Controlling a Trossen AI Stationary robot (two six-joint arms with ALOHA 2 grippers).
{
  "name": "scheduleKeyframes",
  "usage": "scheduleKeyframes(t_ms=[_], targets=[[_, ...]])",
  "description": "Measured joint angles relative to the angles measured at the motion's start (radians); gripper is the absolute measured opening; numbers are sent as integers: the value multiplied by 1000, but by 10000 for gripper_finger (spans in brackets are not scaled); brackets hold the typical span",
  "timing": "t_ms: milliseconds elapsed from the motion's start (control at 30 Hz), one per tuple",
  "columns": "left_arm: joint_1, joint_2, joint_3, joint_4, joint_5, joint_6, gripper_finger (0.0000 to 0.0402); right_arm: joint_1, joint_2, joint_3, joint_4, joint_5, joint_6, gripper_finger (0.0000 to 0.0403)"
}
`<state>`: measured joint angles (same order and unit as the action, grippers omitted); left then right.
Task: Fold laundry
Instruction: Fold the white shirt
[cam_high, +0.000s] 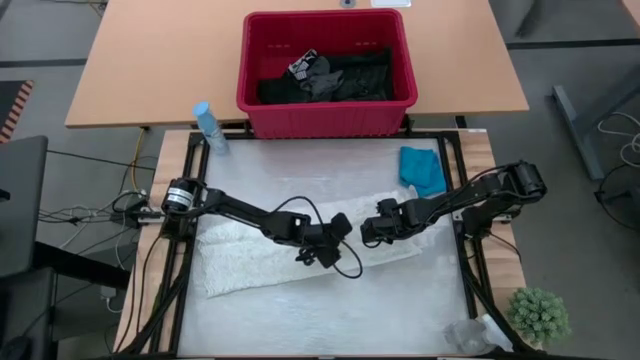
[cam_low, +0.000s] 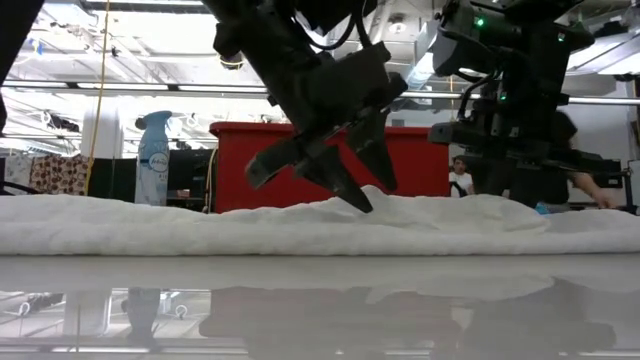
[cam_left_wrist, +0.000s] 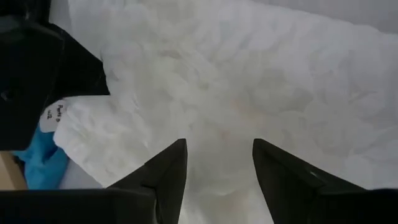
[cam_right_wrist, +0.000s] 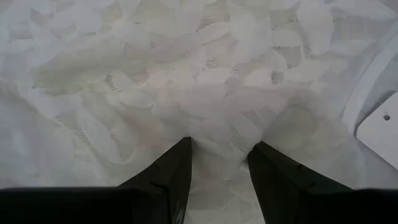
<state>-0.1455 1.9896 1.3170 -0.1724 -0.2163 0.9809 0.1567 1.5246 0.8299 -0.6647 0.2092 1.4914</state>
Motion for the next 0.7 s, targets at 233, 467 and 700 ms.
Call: scheduleKeyframes(t_ms=[233, 467, 700], targets=[[-7, 0, 0, -63, 64, -14, 176, 0, 0, 0, 0, 0, -2, 180], [2, 0, 0, -15, 44, -69, 176, 0, 0, 0, 0, 0, -8, 180], [1, 51, 0, -15, 28, -29, 162, 0, 0, 0, 0, 0, -8, 180]])
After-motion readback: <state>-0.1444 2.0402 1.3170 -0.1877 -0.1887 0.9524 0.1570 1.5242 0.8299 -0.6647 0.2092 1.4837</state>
